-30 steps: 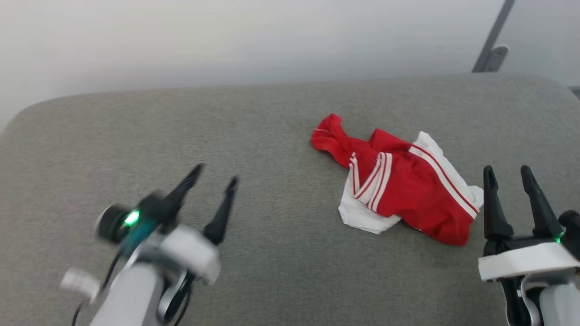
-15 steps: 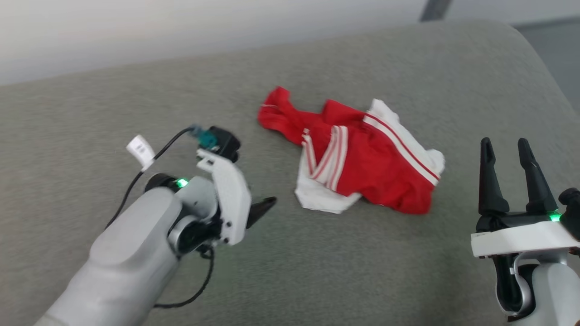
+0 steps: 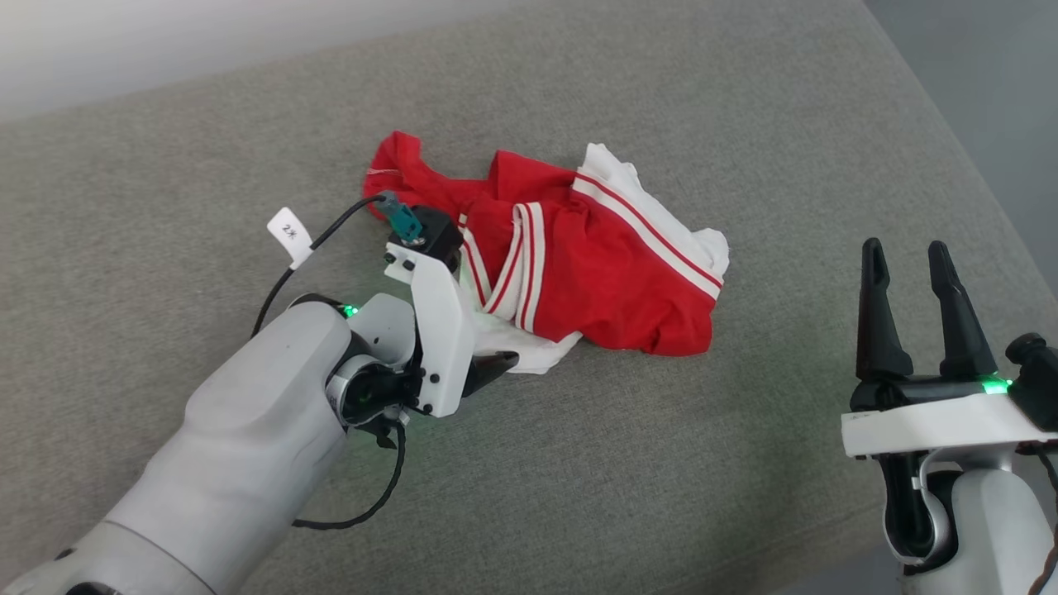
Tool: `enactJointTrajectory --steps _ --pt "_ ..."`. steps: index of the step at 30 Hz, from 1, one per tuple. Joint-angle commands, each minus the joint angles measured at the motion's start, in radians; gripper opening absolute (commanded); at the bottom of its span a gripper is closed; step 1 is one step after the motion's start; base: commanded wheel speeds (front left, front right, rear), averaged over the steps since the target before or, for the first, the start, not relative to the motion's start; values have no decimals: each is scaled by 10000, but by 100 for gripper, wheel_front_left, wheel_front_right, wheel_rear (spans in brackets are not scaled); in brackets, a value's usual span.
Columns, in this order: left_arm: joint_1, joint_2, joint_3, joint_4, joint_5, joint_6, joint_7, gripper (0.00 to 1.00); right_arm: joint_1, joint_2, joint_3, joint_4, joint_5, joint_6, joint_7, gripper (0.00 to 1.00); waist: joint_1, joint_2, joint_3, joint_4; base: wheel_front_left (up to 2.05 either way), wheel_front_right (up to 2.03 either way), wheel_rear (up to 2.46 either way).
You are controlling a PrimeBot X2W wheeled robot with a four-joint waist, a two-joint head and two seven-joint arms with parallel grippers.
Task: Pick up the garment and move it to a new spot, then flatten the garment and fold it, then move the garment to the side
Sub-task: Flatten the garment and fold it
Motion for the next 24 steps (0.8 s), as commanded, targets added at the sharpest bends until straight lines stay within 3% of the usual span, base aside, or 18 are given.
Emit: enactJointTrajectory --steps 1,3,4,5,14,18,24 --pt "22 0 -159 145 -12 24 41 100 -102 50 43 -41 14 0 -50 100 0 0 128 -117 0 0 0" --pt "-25 -37 -328 268 -88 25 -6 99 -115 73 32 -40 23 -1 -52 100 0 0 193 -150 0 0 0" --pt "-41 -71 -412 342 -176 25 40 67 -135 87 26 -42 25 -1 -52 100 0 0 226 -153 0 0 0" --pt "-47 -109 -522 348 -264 25 124 0 -166 104 12 -38 31 -1 -50 100 0 0 259 -149 0 0 0" --pt "-452 507 -750 673 -486 36 -702 0 -161 149 -142 27 -66 0 -50 100 0 0 108 447 0 0 0" --pt "-436 1158 -607 352 -815 27 -1050 0 59 104 -203 32 -108 -1 -50 100 0 0 -153 994 0 0 0" --pt "-311 2659 -431 -29 -1020 40 -1057 0 184 59 -160 16 -147 0 -50 100 0 0 -382 1719 0 0 0"
